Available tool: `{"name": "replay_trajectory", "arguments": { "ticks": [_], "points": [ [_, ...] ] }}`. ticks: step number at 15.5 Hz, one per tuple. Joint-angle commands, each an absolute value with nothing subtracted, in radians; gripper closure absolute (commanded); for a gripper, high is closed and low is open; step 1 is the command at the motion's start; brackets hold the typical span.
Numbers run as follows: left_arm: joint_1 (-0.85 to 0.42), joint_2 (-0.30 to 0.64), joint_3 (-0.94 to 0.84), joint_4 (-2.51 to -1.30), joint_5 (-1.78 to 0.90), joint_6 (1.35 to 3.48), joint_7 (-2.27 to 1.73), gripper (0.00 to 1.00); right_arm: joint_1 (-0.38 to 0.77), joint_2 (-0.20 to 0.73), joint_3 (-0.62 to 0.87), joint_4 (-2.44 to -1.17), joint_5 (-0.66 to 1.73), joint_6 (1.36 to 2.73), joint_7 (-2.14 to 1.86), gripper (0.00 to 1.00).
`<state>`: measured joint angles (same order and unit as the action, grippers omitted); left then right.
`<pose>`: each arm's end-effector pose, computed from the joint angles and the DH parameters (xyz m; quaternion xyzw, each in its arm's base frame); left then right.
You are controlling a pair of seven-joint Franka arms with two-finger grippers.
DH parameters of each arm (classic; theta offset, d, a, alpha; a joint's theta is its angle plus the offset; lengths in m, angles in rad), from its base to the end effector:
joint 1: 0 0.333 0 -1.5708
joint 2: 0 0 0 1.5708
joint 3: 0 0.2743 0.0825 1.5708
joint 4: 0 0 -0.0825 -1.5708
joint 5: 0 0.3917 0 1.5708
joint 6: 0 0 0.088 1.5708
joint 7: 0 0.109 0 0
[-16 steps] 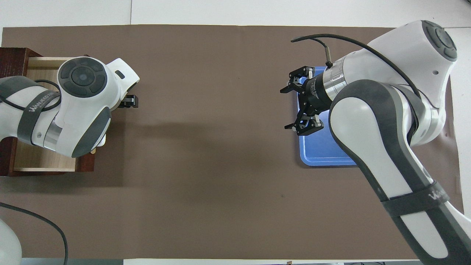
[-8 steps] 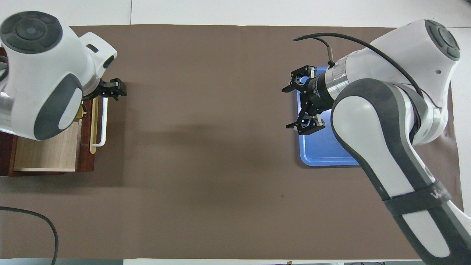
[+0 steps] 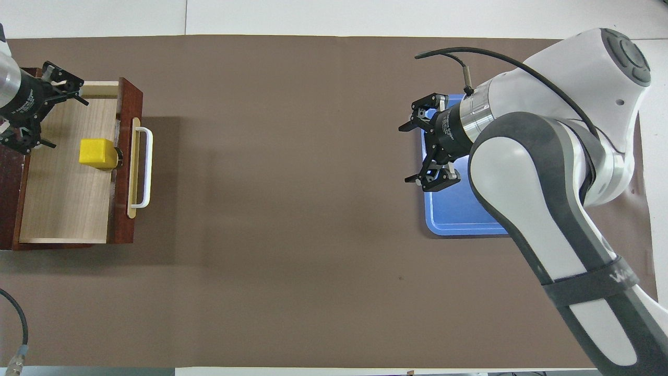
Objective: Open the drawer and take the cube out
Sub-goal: 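Grasp the yellow cube in the drawer with the left gripper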
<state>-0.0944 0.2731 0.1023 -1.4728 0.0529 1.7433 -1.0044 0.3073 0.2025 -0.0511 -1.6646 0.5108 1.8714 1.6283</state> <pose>0.6410 0.0035 0.4797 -0.8770 -0.4788 -0.0185 0.0353 0.5954 0.1973 0.4503 -0.7029 0.6708 0.1899 0.1410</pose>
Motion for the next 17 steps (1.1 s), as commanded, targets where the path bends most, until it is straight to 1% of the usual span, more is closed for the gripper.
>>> {"name": "replay_trajectory", "arguments": {
  "ticks": [1, 4, 6, 10, 12, 14, 16, 17],
  "points": [
    [-0.103, 0.256, 0.146, -1.52, 0.032, 1.801, -1.159, 0.0, 0.302, 0.19, -0.046, -1.686, 0.525, 1.891, 1.623, 0.0],
    [-0.106, 0.23, 0.155, -1.61, 0.032, 1.888, -1.352, 0.0, 0.301, 0.19, -0.046, -1.684, 0.525, 1.887, 1.621, 0.0],
    [-0.107, 0.221, 0.155, -1.643, 0.034, 1.907, -1.466, 0.0, 0.302, 0.19, -0.046, -1.684, 0.525, 1.888, 1.621, 0.0],
    [-0.114, 0.201, 0.155, -1.715, 0.034, 1.914, -1.482, 0.0, 0.301, 0.192, -0.046, -1.681, 0.525, 1.882, 1.621, 0.0],
    [-0.114, 0.195, 0.153, -1.726, 0.034, 1.913, -1.477, 0.0, 0.301, 0.196, -0.045, -1.674, 0.525, 1.882, 1.621, 0.0],
    [-0.114, 0.186, 0.153, -1.749, 0.034, 1.913, -1.477, 0.0, 0.307, 0.201, -0.044, -1.628, 0.517, 1.867, 1.589, 0.0],
    [-0.115, 0.172, 0.153, -1.788, 0.034, 1.943, -1.48, 0.0, 0.32, 0.248, -0.044, -1.553, 0.523, 1.833, 1.556, 0.0],
    [-0.117, 0.163, 0.153, -1.808, 0.032, 1.962, -1.48, 0.0, 0.322, 0.255, -0.044, -1.534, 0.526, 1.833, 1.555, 0.0]
  ]
}}
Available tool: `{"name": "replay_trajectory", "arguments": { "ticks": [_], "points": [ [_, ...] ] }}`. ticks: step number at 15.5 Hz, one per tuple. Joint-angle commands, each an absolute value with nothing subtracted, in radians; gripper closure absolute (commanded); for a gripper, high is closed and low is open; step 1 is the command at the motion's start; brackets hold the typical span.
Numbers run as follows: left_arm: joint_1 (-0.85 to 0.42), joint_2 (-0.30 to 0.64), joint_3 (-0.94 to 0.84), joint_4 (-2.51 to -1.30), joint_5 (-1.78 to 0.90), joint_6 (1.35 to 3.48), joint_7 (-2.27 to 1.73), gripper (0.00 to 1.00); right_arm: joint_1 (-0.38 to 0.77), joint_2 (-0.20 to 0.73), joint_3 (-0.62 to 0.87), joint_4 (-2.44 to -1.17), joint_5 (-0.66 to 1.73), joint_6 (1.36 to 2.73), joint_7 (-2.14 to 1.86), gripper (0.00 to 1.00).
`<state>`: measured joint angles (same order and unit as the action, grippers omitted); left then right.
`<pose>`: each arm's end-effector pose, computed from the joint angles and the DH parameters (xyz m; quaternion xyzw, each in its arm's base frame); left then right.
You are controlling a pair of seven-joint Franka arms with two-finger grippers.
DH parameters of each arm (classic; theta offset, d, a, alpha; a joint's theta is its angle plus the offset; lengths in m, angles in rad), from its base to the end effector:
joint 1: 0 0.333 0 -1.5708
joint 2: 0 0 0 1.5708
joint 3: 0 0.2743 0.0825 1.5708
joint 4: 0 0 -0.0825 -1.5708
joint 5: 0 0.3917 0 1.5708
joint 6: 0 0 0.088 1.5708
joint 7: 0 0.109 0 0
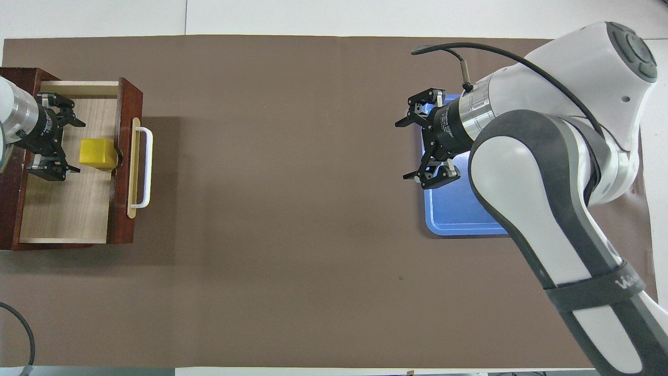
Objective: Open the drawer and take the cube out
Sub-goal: 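Grasp the yellow cube in the drawer with the left gripper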
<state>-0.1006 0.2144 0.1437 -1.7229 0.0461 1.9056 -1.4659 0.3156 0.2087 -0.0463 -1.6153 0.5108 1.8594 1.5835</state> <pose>0.6181 0.0257 0.4099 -0.7344 -0.6776 -0.0129 0.0376 0.5981 0.2074 0.4698 -0.7260 0.6447 0.1804 0.1574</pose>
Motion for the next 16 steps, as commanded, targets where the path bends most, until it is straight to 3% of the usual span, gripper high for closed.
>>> {"name": "replay_trajectory", "arguments": {
  "ticks": [1, 5, 6, 7, 8, 10, 12, 16],
  "points": [
    [-0.117, 0.158, 0.152, -1.827, 0.034, 1.98, -1.48, 0.0, 0.324, 0.261, -0.043, -1.52, 0.529, 1.833, 1.555, 0.0],
    [-0.118, 0.149, 0.153, -1.862, 0.032, 2.026, -1.48, 0.0, 0.347, 0.273, -0.043, -1.5, 0.532, 1.845, 1.555, 0.0],
    [-0.118, 0.149, 0.153, -1.864, 0.032, 2.035, -1.482, 0.07, 0.348, 0.279, -0.043, -1.499, 0.529, 1.839, 1.555, 0.0],
    [-0.118, 0.149, 0.155, -1.867, 0.029, 2.04, -1.482, 0.28, 0.351, 0.297, -0.043, -1.482, 0.528, 1.838, 1.557, 0.0],
    [-0.117, 0.149, 0.156, -1.867, 0.023, 2.04, -1.483, 0.59, 0.363, 0.314, -0.043, -1.45, 0.531, 1.838, 1.557, 0.0],
    [-0.117, 0.149, 0.156, -1.865, 0.015, 2.042, -1.482, 0.97, 0.38, 0.342, -0.043, -1.411, 0.531, 1.836, 1.568, 0.0],
    [-0.117, 0.153, 0.156, -1.855, 0.015, 2.04, -1.479, 1.0, 0.38, 0.36, -0.044, -1.405, 0.549, 1.836, 1.583, 0.0],
    [-0.118, 0.178, 0.149, -1.7, 0.017, 1.913, -1.483, 1.0, 0.383, 0.376, -0.044, -1.39, 0.568, 1.853, 1.597, 0.0]
  ]
}}
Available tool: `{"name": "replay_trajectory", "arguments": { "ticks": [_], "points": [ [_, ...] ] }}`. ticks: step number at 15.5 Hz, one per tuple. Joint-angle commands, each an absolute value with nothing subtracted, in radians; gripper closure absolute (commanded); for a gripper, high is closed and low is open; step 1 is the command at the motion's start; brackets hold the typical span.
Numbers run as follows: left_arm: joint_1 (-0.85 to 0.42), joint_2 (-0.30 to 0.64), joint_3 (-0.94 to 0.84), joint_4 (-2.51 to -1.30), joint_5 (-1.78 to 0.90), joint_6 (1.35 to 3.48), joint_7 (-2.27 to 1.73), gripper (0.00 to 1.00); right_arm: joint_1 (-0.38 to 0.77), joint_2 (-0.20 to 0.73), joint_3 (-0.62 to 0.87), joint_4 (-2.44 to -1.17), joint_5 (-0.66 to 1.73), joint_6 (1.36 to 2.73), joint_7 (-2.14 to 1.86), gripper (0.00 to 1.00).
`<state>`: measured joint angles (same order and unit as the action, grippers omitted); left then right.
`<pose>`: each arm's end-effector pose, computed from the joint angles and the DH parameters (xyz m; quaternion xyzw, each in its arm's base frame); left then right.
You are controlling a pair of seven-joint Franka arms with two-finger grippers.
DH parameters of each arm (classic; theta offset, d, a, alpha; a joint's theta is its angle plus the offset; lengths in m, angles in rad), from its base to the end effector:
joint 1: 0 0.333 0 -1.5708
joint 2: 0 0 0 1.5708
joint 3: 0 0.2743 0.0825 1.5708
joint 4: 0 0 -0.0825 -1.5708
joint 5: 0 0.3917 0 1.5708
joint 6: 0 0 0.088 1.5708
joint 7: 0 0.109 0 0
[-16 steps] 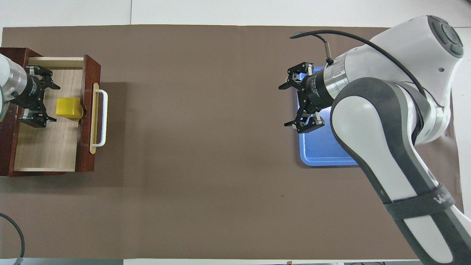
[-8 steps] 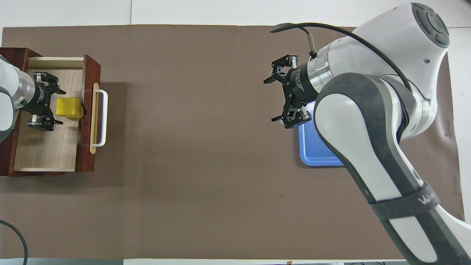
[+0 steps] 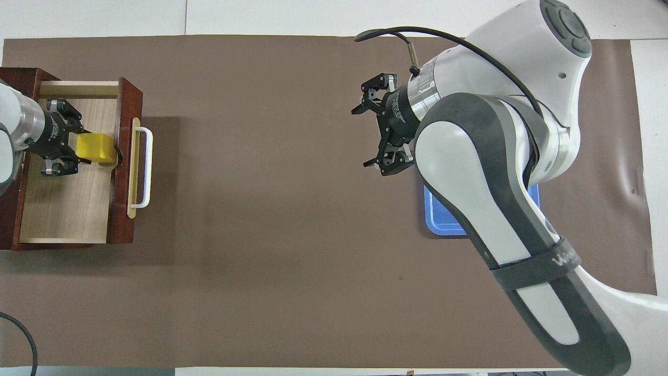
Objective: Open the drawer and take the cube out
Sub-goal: 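Grasp the yellow cube in the drawer with the left gripper, then lift the cube toward the right gripper while the right gripper approaches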
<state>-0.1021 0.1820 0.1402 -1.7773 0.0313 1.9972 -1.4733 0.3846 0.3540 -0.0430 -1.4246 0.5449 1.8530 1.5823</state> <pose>0.6161 0.0221 0.4114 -0.7326 -0.6799 -0.0326 0.0073 0.6169 0.2675 0.4704 -0.7477 0.6125 0.1877 0.1749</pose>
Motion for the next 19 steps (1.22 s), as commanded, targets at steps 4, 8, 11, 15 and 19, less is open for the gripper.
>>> {"name": "replay_trajectory", "arguments": {
  "ticks": [4, 8, 11, 15, 19],
  "points": [
    [-0.121, 0.19, 0.137, -1.58, -0.021, 1.775, -1.499, 1.0, 0.383, 0.376, -0.044, -1.39, 0.568, 1.858, 1.597, 0.0],
    [-0.164, 0.201, 0.1, -1.535, -0.043, 1.717, -1.667, 1.0, 0.383, 0.385, -0.043, -1.379, 0.569, 1.85, 1.597, 0.0],
    [-0.173, 0.199, -0.001, -1.536, -0.022, 1.688, -1.871, 1.0, 0.387, 0.385, -0.044, -1.379, 0.572, 1.855, 1.595, 0.0],
    [-0.184, 0.195, -0.118, -1.535, 0.011, 1.641, -2.041, 1.0, 0.416, 0.403, -0.044, -1.378, 0.569, 1.855, 1.598, 0.0],
    [-0.198, 0.192, -0.188, -1.54, 0.011, 1.654, -2.152, 1.0, 0.449, 0.419, -0.044, -1.378, 0.571, 1.858, 1.604, 0.0]
  ]
}}
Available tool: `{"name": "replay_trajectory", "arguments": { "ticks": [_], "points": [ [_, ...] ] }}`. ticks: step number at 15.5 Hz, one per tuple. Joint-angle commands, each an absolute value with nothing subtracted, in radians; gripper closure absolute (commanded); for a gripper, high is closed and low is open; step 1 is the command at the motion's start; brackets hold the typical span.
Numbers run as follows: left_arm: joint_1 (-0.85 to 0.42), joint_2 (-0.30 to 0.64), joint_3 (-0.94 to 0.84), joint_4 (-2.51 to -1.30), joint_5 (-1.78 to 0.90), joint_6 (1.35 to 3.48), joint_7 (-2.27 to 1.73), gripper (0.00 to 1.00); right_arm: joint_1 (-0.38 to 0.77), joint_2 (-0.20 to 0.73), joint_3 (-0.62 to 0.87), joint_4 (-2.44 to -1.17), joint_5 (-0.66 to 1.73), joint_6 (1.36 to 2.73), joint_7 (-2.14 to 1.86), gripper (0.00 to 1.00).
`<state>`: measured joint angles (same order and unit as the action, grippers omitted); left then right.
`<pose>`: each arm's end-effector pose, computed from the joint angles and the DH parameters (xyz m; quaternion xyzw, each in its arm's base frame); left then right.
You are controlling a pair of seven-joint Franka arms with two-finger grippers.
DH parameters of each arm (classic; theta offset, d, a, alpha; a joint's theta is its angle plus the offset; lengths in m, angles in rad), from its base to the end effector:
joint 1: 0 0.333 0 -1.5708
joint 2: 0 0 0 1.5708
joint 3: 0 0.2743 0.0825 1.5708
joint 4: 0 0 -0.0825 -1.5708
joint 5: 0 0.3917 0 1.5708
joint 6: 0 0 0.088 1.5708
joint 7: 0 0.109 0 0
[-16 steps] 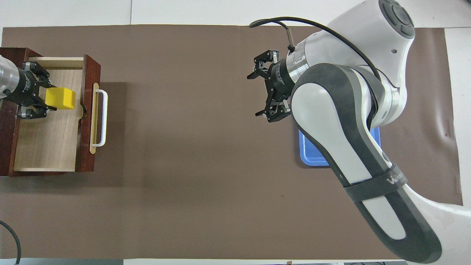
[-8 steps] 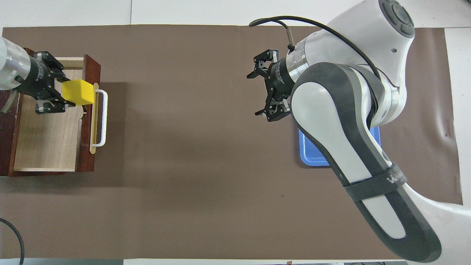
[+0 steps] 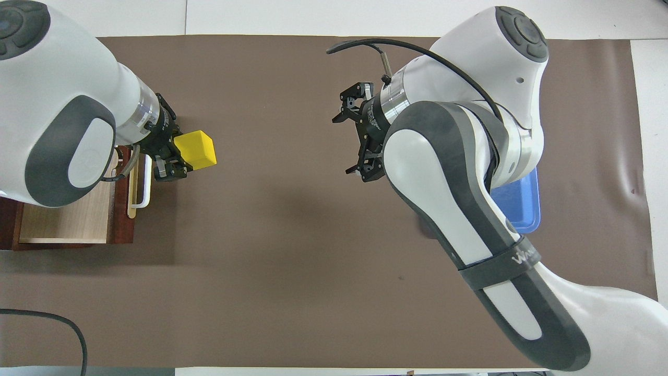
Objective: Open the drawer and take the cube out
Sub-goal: 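Lift the cube toward the right gripper while the right gripper approaches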
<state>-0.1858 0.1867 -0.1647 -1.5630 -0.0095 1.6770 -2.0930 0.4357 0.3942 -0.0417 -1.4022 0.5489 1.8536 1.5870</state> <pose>0.5762 -0.2049 0.4851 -0.6422 -0.7655 0.0308 0.0261 0.6087 0.3028 0.4546 -0.7605 0.5966 0.1977 0.1629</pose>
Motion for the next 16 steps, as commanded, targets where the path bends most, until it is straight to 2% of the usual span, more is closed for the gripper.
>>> {"name": "replay_trajectory", "arguments": {
  "ticks": [1, 6, 12, 16],
  "points": [
    [-0.198, 0.19, -0.213, -1.542, 0.011, 1.658, -2.164, 1.0, 0.46, 0.425, -0.044, -1.378, 0.566, 1.858, 1.618, 0.0],
    [-0.198, 0.189, -0.29, -1.56, 0.017, 1.71, -2.262, 1.0, 0.476, 0.463, -0.048, -1.336, 0.526, 1.845, 1.628, 0.01],
    [-0.199, 0.19, -0.363, -1.575, 0.069, 1.75, -2.339, 1.0, 0.472, 0.549, -0.054, -1.187, 0.526, 1.833, 1.675, 0.01],
    [-0.198, 0.192, -0.362, -1.583, 0.069, 1.759, -2.341, 1.0, 0.482, 0.56, -0.055, -1.18, 0.523, 1.812, 1.677, 0.02]
  ]
}}
